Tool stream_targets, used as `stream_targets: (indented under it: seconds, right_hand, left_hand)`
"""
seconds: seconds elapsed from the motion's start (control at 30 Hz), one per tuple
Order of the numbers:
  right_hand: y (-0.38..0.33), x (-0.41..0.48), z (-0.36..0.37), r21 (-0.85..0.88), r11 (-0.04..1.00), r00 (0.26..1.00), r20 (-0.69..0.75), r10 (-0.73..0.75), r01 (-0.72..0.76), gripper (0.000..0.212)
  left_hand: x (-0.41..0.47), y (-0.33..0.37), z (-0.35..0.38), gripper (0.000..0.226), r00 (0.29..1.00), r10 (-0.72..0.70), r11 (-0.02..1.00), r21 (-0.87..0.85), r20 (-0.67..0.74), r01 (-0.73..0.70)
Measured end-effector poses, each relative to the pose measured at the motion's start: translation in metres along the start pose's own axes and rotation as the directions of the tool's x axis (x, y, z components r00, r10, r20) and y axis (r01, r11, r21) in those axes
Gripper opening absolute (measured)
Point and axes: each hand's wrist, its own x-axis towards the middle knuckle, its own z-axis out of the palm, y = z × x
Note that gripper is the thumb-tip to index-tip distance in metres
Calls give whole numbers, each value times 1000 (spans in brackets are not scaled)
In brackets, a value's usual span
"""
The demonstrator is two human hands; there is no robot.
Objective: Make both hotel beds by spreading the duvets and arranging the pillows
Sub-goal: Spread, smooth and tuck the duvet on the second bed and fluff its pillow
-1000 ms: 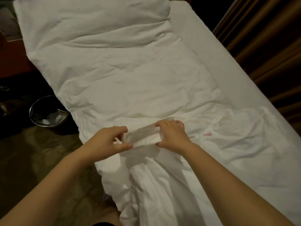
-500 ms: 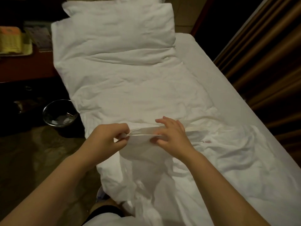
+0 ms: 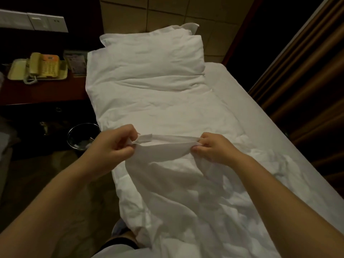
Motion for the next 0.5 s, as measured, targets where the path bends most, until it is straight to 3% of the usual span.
stream_targets:
  seconds: [0.1,0.23,0.3,0.4,0.5]
  right_hand:
    - [-5,-8,3,66,998,997,-77,-11,16,32]
    - [-14,-18,12,-17,998,989,-137,-60,58,38]
    - [-20,-23,16,-49,995,986,-138,-90,84,36]
    - [-23,-34,23,-71,994,977,-190,-100,88,34]
    - [-21,-48,29,-62,993,959,-259,-113,100,29]
  left_hand:
    - [-6,-2,-3,18,996,-76,995,60,-40,78]
    - [4,7,-5,44,968,-251,879,425,24,217]
    - [10,23,6,55,984,-173,791,602,44,113]
    - [21,50,42,41,983,45,801,582,180,-143]
    - [38,57,82,32,927,-39,824,537,372,-180]
